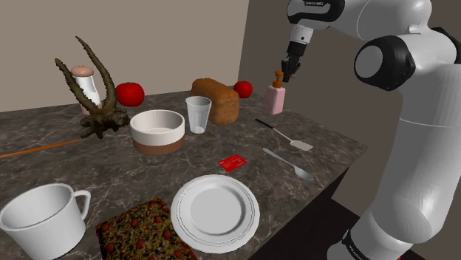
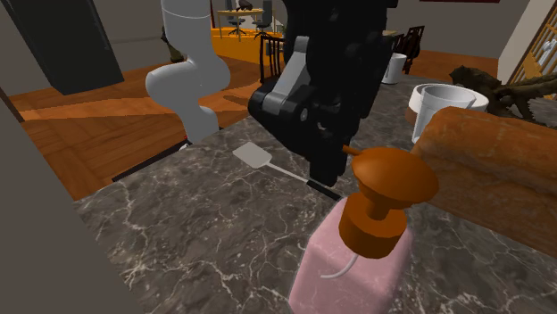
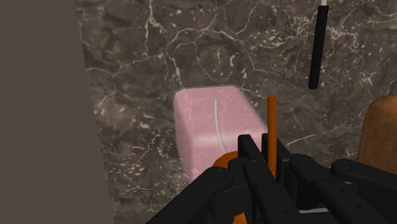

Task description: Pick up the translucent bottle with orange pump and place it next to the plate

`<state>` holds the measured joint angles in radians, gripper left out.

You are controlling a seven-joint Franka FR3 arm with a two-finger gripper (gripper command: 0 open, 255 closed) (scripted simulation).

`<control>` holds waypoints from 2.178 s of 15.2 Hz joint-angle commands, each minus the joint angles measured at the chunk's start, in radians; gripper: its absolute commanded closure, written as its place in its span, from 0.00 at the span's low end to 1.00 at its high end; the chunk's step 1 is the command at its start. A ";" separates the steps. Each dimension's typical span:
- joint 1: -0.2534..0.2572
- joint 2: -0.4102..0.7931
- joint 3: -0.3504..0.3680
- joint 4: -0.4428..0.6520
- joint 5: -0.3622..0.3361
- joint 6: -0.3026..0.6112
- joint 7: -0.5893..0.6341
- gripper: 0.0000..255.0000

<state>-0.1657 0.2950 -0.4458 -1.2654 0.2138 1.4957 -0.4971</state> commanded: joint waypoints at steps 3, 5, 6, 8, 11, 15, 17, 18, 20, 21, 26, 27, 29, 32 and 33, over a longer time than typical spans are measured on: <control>0.000 0.002 0.000 -0.001 0.000 0.000 0.000 1.00; 0.000 0.001 0.000 -0.001 0.000 0.000 0.000 1.00; -0.003 0.007 0.000 0.020 0.003 -0.016 0.001 1.00; -0.011 0.020 -0.001 0.067 0.009 -0.050 0.002 1.00; -0.026 0.045 -0.001 0.144 0.021 -0.104 0.003 1.00; -0.053 0.089 0.000 0.267 0.042 -0.185 0.006 1.00; -0.072 0.118 0.001 0.342 0.057 -0.231 0.009 1.00; -0.084 0.136 0.003 0.385 0.066 -0.257 0.011 1.00; -0.114 0.180 0.007 0.488 0.088 -0.316 0.017 1.00; -0.135 0.210 0.012 0.556 0.103 -0.352 0.021 1.00; 0.036 -0.002 0.001 0.238 0.010 -0.233 0.090 1.00; 0.068 -0.044 0.006 0.180 -0.010 -0.212 0.113 1.00; 0.121 -0.119 0.024 0.081 -0.045 -0.176 0.163 1.00; 0.185 -0.213 0.057 -0.037 -0.086 -0.136 0.242 1.00; 0.202 -0.241 0.070 -0.071 -0.097 -0.125 0.269 1.00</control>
<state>0.0185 0.0827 -0.3868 -1.3053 0.1288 1.3635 -0.2558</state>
